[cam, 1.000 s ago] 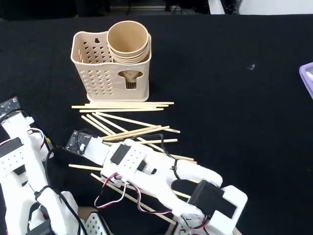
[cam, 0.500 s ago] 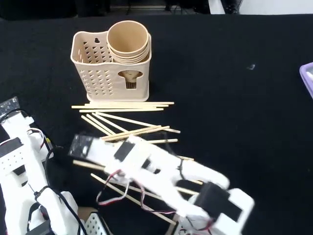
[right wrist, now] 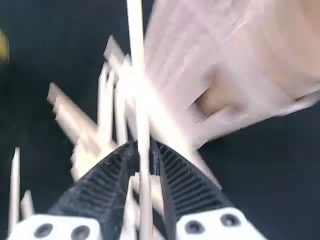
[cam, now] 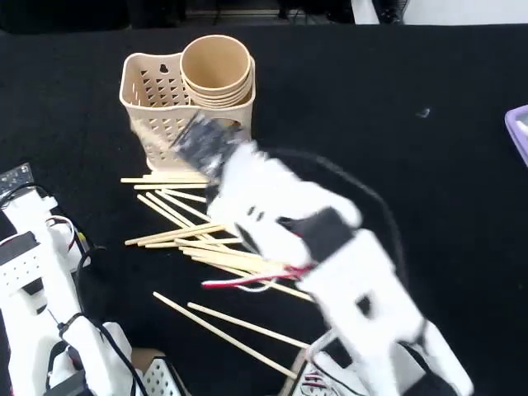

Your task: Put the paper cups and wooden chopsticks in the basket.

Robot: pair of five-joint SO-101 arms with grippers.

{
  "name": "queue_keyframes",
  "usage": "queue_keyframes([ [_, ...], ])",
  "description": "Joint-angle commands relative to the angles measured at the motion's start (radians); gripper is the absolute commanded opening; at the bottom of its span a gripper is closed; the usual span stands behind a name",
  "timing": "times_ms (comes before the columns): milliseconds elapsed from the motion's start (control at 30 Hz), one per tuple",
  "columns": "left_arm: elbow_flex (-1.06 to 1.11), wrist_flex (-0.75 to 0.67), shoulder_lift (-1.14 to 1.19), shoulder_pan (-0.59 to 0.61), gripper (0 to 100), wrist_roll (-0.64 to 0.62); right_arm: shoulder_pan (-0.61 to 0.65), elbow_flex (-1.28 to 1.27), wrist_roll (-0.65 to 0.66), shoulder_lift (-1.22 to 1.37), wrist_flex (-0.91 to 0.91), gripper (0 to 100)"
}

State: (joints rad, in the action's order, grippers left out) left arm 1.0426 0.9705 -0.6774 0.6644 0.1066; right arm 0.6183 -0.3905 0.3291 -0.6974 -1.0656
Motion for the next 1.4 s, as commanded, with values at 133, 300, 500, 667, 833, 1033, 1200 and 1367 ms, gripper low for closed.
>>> queue_keyframes([
  [133,0.059,-0.107,-0.014,-0.013,13,0.005,-0.020,0.349,-0.333,0.044,0.413,1.1],
  [300,0.113,-0.206,-0.021,-0.013,13,-0.100,-0.020,0.433,-0.373,0.211,0.637,1.1],
  [500,0.197,-0.365,-0.021,-0.015,13,-0.216,-0.020,0.599,-0.367,0.446,0.784,1.1],
  [667,0.202,-0.370,-0.023,-0.015,13,-0.241,-0.021,0.748,-0.367,0.642,0.796,1.1],
  [833,0.202,-0.370,-0.023,-0.015,13,-0.239,-0.025,0.912,-0.367,0.820,0.799,1.1],
  [1033,0.205,-0.370,-0.023,-0.015,13,-0.235,-0.026,1.038,-0.367,0.997,0.783,1.1],
  [1200,0.205,-0.370,-0.023,-0.015,13,-0.235,-0.025,1.036,-0.368,1.056,0.657,1.5],
  [1367,0.203,-0.370,-0.023,-0.015,13,-0.235,-0.018,1.056,-0.373,1.046,0.362,8.0],
])
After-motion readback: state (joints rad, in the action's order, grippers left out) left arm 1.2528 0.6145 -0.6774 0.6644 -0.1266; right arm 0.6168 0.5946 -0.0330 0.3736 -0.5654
